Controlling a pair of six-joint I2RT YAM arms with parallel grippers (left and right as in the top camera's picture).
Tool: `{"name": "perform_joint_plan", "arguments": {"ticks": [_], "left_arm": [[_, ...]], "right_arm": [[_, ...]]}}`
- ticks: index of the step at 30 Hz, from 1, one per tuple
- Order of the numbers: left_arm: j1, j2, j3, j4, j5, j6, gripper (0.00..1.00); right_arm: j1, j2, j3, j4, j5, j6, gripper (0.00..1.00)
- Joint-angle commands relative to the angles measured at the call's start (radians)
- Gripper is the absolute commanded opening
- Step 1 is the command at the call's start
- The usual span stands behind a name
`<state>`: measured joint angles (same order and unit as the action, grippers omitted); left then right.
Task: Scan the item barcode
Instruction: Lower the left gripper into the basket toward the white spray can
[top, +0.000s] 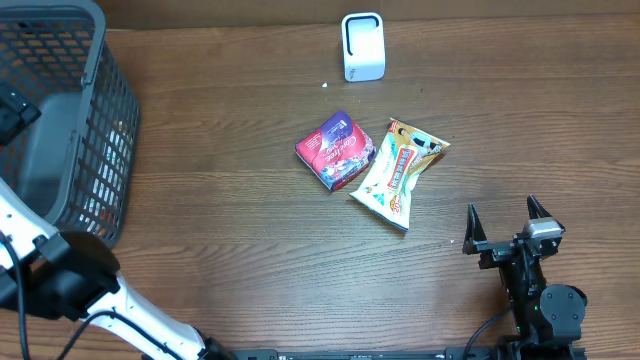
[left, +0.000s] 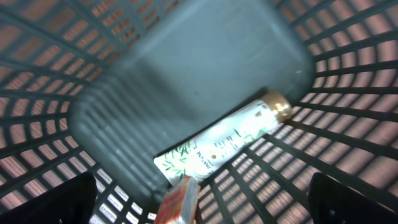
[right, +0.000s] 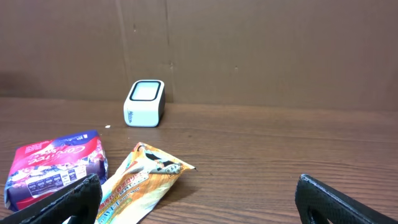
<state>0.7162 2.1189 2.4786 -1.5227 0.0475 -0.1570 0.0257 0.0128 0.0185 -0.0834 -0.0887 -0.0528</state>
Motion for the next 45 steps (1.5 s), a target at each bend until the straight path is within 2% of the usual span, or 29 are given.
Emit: {"name": "perform_joint_plan", "arguments": {"ticks": [1, 5, 12, 15, 28, 45], "left_arm": [[0.008, 0.082, 0.010, -0.008, -0.025, 0.017, 0.96], [0.008, 0.150, 0.010, -0.018, -0.025, 0.057, 0.90], [0.007, 0.230, 0.010, -0.028, -0.025, 0.068, 0.89], [0.003, 0.249, 0.009, -0.045, -0.024, 0.119, 0.90], [-0.064, 0.358, 0.009, -0.122, -0.021, 0.178, 0.90], [-0.115, 0.375, 0.003, -0.090, -0.029, 0.203, 0.91]], "right_arm": [[-0.008, -0.010, -0.010, 0.004, 0.010, 0.000, 1.00], [-0.008, -0.010, -0.010, 0.004, 0.010, 0.000, 1.00], [-0.008, -0.010, -0.010, 0.004, 0.010, 0.000, 1.00], [-0.008, -0.010, -0.010, 0.004, 0.010, 0.000, 1.00], [-0.008, -0.010, -0.010, 0.004, 0.010, 0.000, 1.00], [-0.008, -0.010, -0.010, 0.004, 0.010, 0.000, 1.00]]}}
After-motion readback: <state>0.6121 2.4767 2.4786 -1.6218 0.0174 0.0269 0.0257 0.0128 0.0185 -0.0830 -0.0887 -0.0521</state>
